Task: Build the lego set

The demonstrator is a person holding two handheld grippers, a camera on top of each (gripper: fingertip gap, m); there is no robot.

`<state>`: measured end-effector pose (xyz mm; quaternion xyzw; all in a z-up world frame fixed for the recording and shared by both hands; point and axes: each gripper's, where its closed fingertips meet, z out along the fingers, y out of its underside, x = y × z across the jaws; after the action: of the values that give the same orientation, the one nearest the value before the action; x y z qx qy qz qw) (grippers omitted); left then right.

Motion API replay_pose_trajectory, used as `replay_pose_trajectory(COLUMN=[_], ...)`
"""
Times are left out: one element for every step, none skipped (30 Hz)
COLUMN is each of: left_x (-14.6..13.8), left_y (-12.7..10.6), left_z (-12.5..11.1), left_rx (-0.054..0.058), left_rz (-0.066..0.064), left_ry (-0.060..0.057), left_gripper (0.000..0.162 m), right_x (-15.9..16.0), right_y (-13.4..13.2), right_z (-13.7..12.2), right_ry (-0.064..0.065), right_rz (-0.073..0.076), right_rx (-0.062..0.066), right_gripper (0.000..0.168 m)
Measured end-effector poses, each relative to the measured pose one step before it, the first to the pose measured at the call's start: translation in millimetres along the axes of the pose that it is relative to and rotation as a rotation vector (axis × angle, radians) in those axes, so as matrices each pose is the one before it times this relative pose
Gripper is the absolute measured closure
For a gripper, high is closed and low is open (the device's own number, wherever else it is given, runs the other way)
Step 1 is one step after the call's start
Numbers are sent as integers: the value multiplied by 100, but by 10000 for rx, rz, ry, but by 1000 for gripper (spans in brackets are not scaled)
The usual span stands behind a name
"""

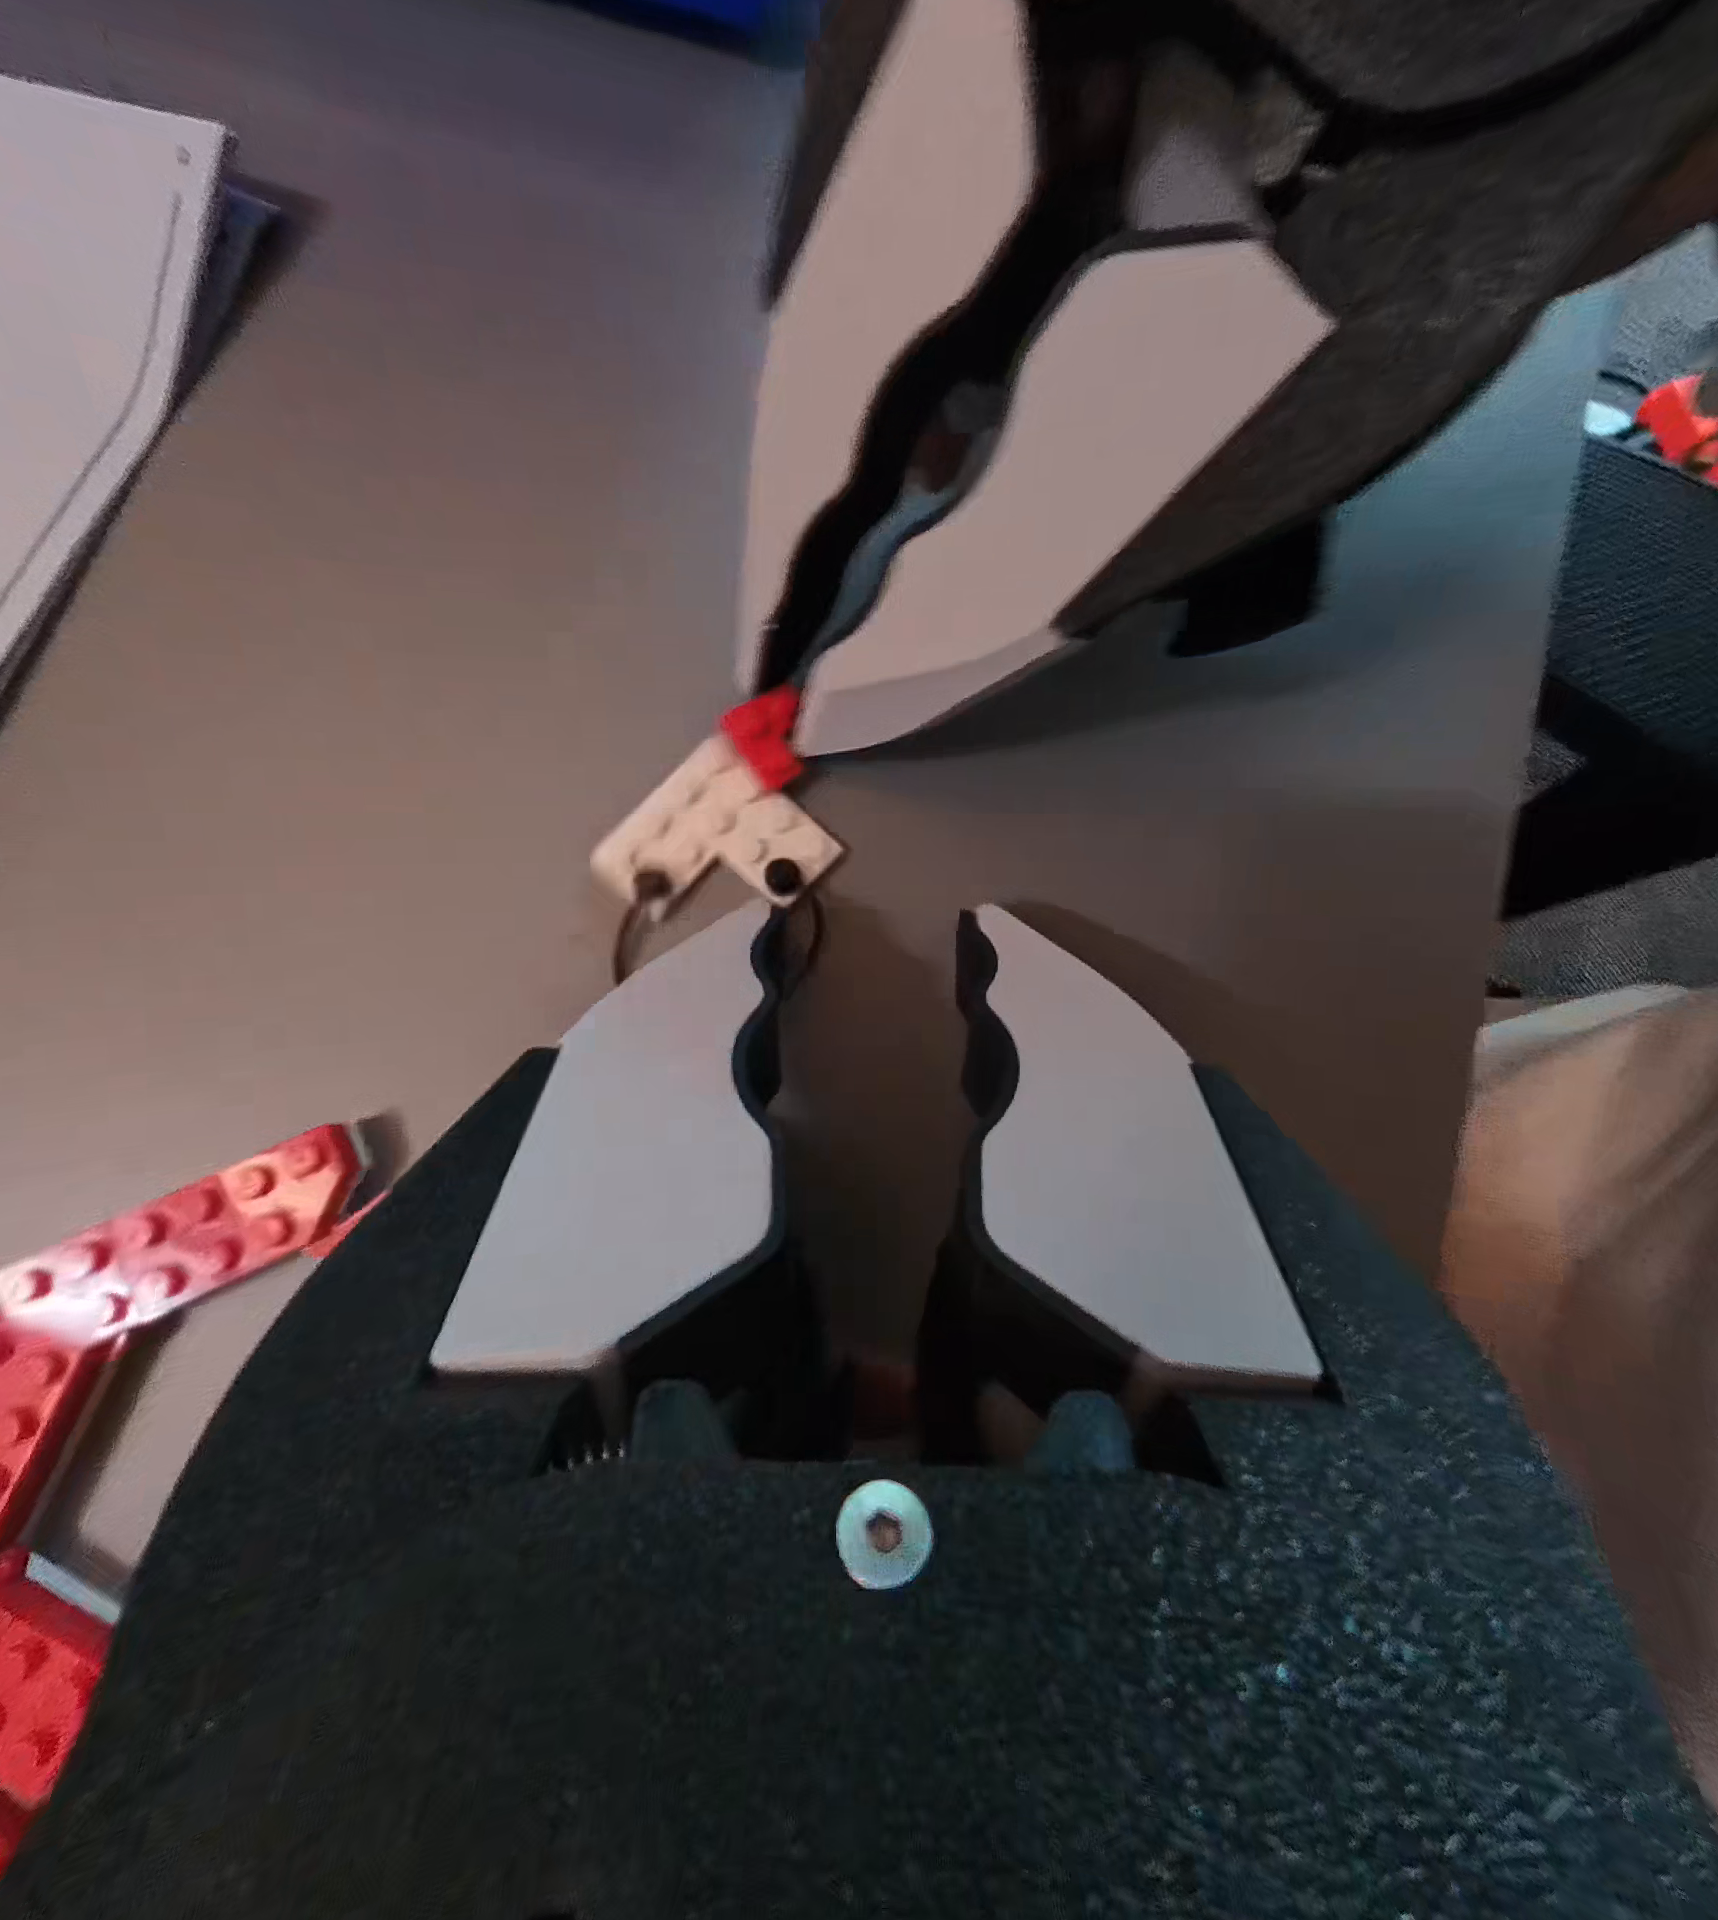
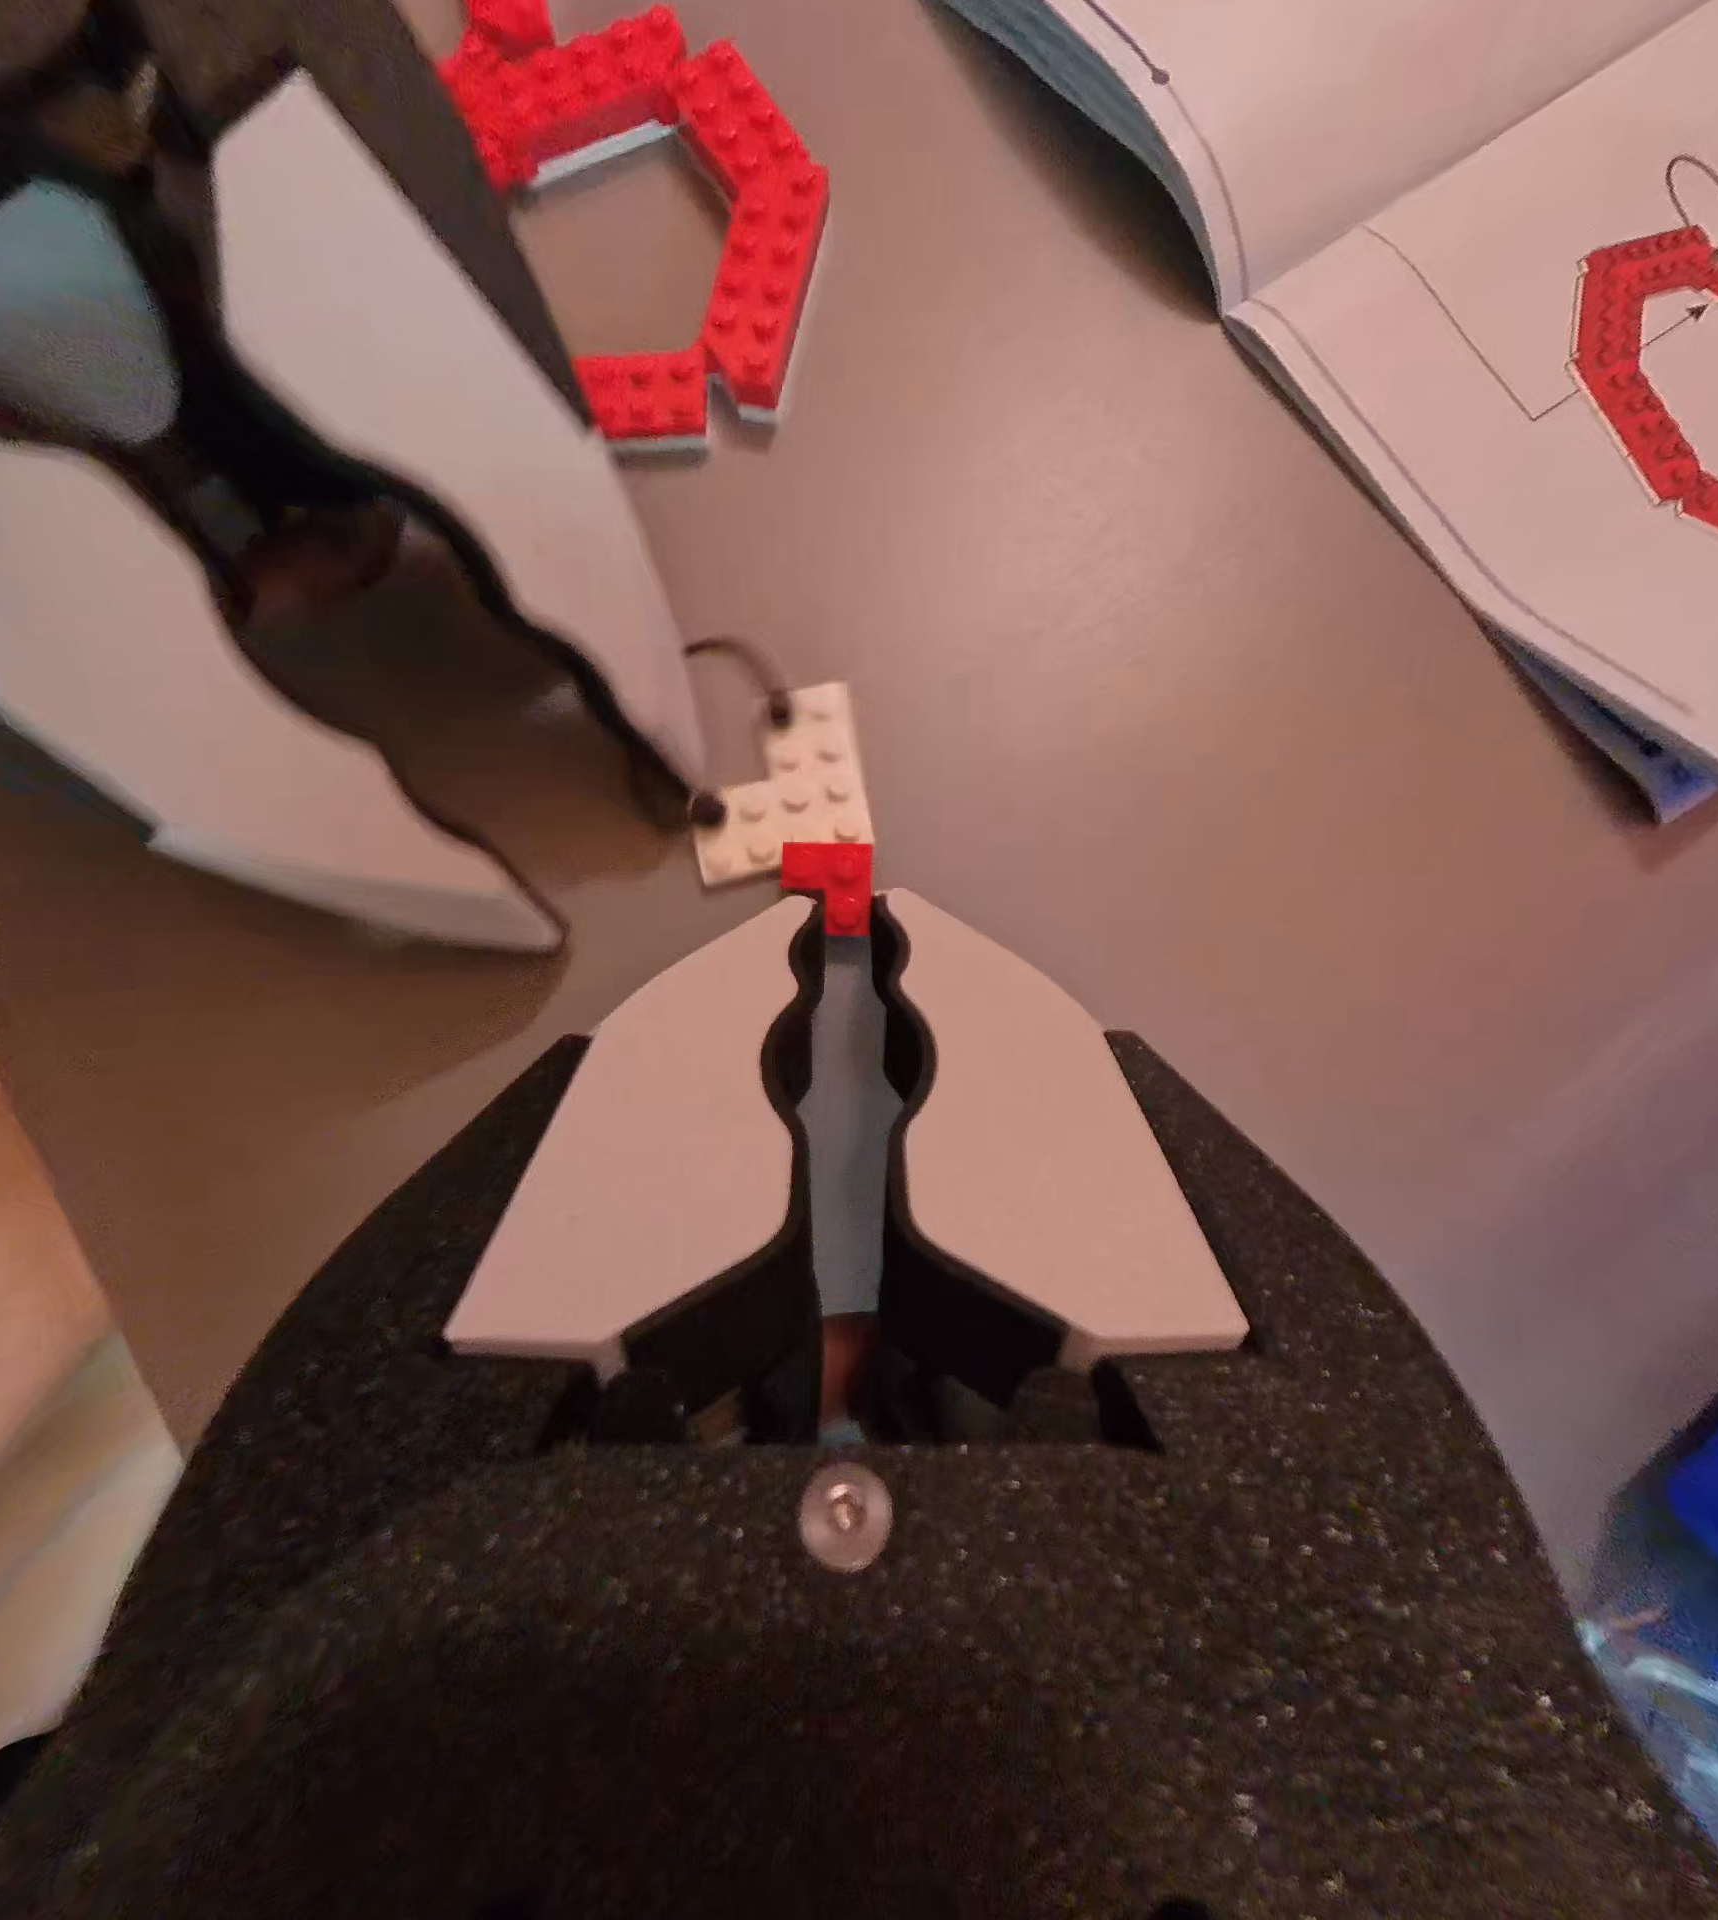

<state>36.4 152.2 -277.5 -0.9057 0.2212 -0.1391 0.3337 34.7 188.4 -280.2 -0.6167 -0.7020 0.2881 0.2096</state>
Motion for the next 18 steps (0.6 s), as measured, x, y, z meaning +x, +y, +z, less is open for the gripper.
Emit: replay_pose_trajectory(left_x=[588,142,-55,-194,-378,-520,-574,-675,-792,-727,-542,-309,-104,87,43,-8,236,403], left_y=[-21,-7,-109,-177,-238,-236,-177,-26,173,401,519,385,178,42,-65,-180,-121,70], left_z=[136,20,-141,-306,-453,-562,-572,-480,-275,3,215,333,377,376,348,337,346,317], left_rx=[-158,-221,-106,22,134,234,272,224,93,-108,-291,-305,-231,-209,-149,-56,-75,-157], left_rz=[180,295,428,436,298,95,-62,-166,-204,-177,-104,-8,85,232,270,234,185,40], left_ry=[71,-214,-308,-304,-310,-263,-164,-128,-139,-86,-6,58,111,159,47,-2,178,315], left_gripper=[132,132,132,132,132,133,134,134,132,129,127,126,123,120,117,117,118,118], right_x=[80,86,90,31,28,40,17,23,-21,-108,-209,-248,-231,-279,-303,-296,-302,-335], right_y=[-246,-259,-221,-123,-96,-79,-5,37,43,84,147,170,206,200,182,137,87,63], right_z=[197,163,150,92,8,-87,-170,-230,-253,-246,-190,-137,-107,-72,-67,-58,-38,-17], right_ry=[-47,-15,-3,-35,-13,10,27,55,51,9,-39,-33,-7,-23,-38,-46,-71,-111], right_rz=[-70,-72,-66,-27,8,16,30,31,35,71,98,80,53,47,42,34,28,20], right_rx=[32,54,69,36,46,68,43,32,41,29,-6,-26,-33,-52,-48,-34,-11,-9], right_gripper=[160,160,160,160,160,160,160,160,160,160,160,160,160,160,160,160,160,160])
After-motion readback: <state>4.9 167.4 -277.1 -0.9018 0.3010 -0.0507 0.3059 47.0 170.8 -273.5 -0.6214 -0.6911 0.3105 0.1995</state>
